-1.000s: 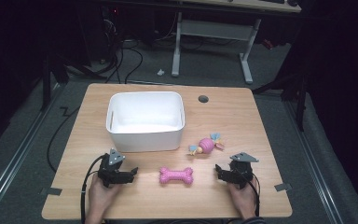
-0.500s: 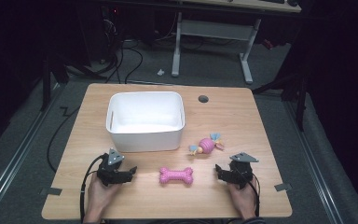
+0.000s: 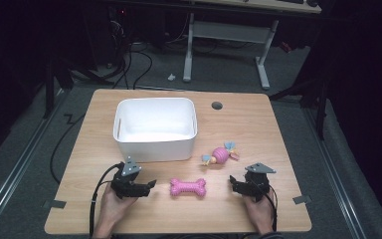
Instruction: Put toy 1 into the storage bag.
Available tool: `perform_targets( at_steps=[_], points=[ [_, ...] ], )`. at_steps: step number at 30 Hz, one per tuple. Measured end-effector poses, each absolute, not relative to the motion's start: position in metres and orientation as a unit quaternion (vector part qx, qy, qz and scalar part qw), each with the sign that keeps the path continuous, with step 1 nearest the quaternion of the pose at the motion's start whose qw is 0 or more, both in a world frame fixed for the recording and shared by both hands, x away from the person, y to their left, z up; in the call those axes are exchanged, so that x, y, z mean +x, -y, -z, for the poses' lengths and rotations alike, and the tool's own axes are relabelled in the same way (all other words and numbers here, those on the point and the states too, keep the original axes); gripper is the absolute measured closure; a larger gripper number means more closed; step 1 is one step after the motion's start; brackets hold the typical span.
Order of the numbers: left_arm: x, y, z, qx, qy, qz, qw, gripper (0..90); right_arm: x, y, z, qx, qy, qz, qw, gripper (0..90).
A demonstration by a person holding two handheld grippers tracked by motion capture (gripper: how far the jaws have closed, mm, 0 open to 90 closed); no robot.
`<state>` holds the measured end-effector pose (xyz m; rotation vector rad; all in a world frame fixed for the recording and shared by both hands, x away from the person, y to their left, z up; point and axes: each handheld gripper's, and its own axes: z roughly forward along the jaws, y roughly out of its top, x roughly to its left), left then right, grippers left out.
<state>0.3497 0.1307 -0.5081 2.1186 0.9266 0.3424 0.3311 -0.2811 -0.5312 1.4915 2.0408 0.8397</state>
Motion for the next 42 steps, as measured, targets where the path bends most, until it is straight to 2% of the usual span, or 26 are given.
perform_targets(
  at_steps=[21,42],
  points=[
    [0.345,-0.073,0.484,0.876,-0.277,-0.122,0.375,20.4,0.331,0.281,0.531,0.542,-0.746,-0.307,0.237,22.4],
    [0.347,-0.042,0.508,0.905,-0.247,-0.092,0.333,19.6,0.331,0.281,0.531,0.541,-0.746,-0.308,0.236,22.4]
  ],
)
